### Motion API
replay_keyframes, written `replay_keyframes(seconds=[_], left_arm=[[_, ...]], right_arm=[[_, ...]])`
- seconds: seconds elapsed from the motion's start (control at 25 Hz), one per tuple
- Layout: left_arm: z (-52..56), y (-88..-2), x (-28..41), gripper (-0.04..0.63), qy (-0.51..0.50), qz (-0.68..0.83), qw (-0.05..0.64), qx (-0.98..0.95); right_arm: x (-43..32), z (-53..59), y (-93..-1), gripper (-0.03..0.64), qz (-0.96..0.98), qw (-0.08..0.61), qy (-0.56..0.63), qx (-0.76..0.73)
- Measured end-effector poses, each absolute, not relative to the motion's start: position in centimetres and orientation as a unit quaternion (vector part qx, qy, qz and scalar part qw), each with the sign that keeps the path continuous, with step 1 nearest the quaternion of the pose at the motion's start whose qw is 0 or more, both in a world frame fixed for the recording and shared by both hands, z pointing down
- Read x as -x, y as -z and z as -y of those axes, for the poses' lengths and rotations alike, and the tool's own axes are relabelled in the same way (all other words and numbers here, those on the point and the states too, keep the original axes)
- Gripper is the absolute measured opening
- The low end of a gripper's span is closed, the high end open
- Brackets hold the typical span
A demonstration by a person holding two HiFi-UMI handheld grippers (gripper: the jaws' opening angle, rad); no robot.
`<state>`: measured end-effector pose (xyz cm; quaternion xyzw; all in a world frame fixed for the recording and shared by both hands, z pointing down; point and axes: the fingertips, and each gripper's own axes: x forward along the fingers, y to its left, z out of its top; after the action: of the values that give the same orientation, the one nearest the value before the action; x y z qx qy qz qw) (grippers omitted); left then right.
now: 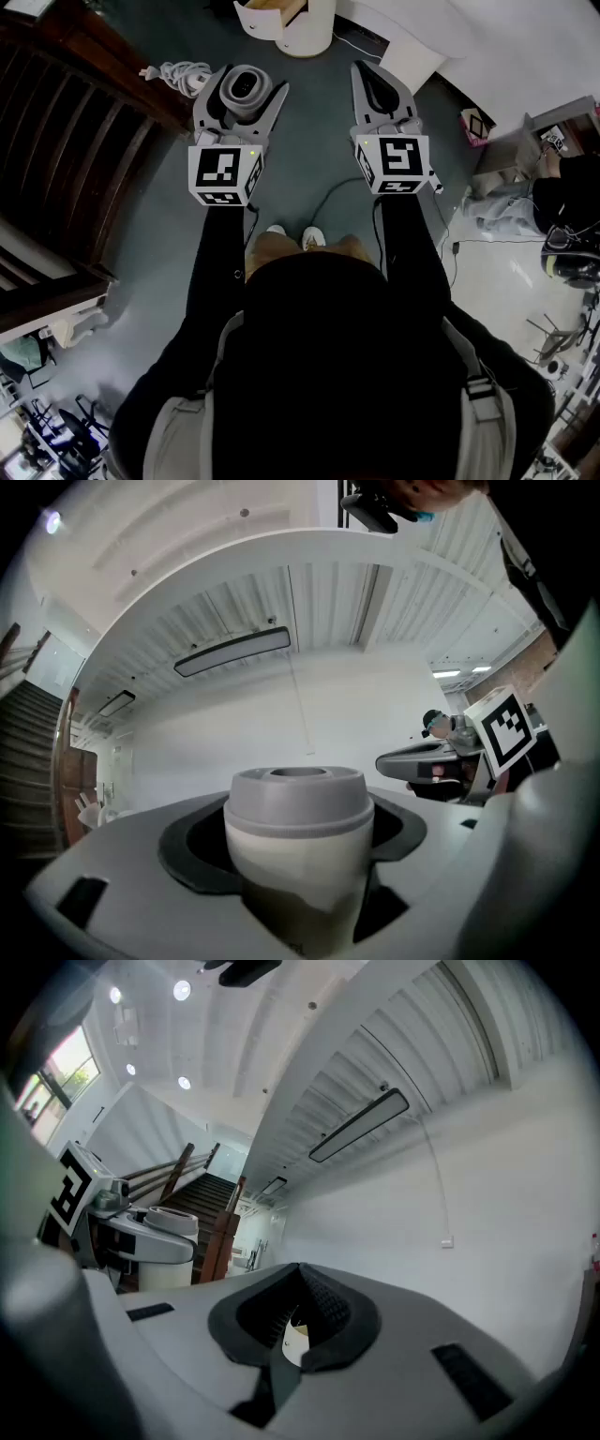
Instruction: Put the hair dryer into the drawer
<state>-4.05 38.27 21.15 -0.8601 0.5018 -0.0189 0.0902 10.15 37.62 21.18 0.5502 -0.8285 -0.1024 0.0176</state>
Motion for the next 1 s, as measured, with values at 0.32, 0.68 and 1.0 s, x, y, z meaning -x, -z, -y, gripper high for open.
replay_keyframes(seconds=[0.32,0.68,1.0], left_arm=[[-38.8,-20.8,3.2,0.37,0.021,-0.499,0.101,0.86],[-39.1,-21.1,3.0,0.37,0.034,-0.499,0.099,0.86],[-38.6,-21.9,3.7,0.37,0.042,-0.495,0.091,0.863]], right_arm=[[-10.6,-38.2,-21.2,0.025,0.83,0.012,0.102,-0.548],[-9.6,-38.8,-21.1,0.025,0.847,-0.004,0.106,-0.521],[-9.2,-38.1,-22.0,0.025,0.851,-0.004,0.092,-0.516]])
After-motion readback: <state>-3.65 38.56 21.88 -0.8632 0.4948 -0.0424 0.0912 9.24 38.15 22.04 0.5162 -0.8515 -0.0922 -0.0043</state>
